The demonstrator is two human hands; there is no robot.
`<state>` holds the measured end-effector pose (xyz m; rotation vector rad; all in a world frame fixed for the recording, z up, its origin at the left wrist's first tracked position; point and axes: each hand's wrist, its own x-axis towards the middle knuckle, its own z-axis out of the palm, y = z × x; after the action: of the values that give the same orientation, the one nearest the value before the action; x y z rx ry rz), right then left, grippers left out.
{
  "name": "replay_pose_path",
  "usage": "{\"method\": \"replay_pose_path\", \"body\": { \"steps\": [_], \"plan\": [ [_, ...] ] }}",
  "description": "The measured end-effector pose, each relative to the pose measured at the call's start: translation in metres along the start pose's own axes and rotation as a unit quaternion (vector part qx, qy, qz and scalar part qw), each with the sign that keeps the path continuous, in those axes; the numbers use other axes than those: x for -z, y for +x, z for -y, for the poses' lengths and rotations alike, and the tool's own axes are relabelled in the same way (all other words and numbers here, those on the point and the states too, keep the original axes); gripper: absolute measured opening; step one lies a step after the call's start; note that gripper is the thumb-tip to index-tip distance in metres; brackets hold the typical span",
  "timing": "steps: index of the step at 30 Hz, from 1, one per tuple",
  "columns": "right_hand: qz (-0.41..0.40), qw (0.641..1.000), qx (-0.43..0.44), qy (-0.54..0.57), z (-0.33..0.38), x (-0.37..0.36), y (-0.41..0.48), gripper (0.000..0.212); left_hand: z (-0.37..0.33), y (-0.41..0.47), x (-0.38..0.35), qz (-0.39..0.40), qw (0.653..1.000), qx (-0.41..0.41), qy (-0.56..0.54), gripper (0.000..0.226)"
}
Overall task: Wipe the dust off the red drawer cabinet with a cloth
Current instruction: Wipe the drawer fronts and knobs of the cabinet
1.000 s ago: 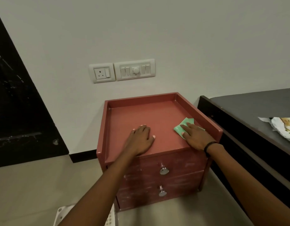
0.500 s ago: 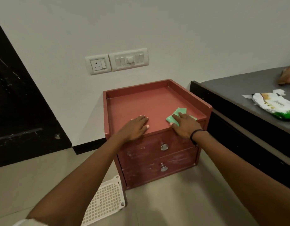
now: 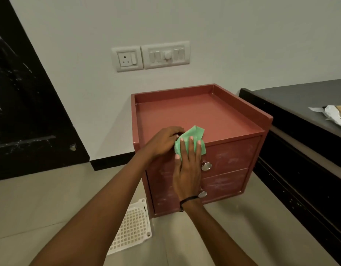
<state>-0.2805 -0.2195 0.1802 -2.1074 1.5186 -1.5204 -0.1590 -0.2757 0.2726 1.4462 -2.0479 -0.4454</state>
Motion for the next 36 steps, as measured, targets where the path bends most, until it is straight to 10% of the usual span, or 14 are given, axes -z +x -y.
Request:
{"method": "replay_pose_path", "body": {
  "steps": [36],
  "plan": [
    [0.135, 0.960, 0.184, -0.161, -0.043, -0.104, -0.113, 0.072, -0.005, -0.005, -0.005, 0.077, 0.981, 0.003, 0.177, 0.053]
  ]
}}
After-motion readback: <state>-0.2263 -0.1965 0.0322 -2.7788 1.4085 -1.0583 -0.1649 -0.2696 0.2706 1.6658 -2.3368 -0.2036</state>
